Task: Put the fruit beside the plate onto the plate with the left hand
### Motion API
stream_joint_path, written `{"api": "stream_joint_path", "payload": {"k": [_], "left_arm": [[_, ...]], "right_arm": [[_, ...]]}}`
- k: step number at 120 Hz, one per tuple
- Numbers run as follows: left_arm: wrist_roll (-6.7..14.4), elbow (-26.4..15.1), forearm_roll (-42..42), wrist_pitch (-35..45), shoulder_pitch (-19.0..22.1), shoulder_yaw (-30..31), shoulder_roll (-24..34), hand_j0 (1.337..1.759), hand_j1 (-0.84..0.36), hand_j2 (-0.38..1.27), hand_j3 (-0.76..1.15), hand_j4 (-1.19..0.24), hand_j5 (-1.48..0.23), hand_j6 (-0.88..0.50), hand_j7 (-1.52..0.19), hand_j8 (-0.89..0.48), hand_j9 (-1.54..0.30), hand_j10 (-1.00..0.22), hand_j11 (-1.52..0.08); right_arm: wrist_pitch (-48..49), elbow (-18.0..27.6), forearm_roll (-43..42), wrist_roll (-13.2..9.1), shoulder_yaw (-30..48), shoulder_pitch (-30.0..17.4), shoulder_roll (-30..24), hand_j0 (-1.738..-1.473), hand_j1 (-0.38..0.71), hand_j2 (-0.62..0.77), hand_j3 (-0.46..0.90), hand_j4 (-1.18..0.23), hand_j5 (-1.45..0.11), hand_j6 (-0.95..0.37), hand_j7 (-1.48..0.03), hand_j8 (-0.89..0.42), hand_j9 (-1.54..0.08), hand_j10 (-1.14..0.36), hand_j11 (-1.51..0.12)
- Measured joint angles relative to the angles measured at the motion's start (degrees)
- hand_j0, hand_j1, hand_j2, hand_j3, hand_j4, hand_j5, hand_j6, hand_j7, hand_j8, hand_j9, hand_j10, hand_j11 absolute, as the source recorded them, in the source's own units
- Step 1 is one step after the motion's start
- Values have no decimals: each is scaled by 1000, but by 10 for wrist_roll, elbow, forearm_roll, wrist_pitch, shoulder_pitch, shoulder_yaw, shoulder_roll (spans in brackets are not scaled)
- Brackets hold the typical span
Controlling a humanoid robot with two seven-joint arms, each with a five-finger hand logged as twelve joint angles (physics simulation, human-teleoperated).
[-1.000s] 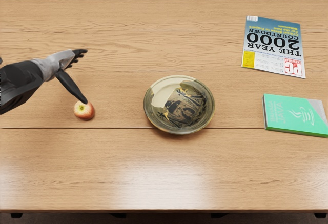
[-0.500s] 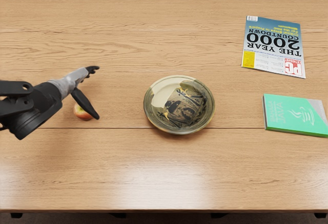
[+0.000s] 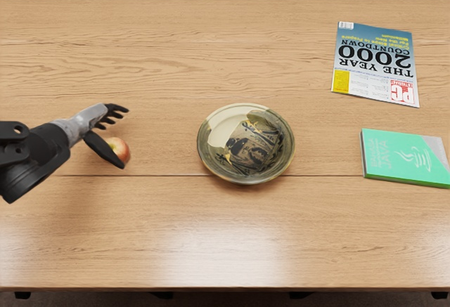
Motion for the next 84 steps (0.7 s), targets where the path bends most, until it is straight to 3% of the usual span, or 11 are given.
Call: {"api": "stream_joint_path", "payload": {"k": [29, 84], "left_arm": [[0, -24, 4, -1, 0, 1, 12, 1658, 32, 54, 0, -265, -344, -266, -344, -266, -344, -266, -344], [0, -27, 28, 36, 13, 2, 13, 1657, -106, 122, 0, -393, -528, -393, -529, -393, -531, -392, -532]], "right_arm": [[0, 0, 0, 0, 0, 0, 0, -1658, -324, -4, 0, -20, -26, -20, -26, -20, -26, -20, -26], [0, 0, 0, 0, 0, 0, 0, -1658, -324, -4, 0, -20, -26, -20, -26, -20, -26, -20, -26]]}}
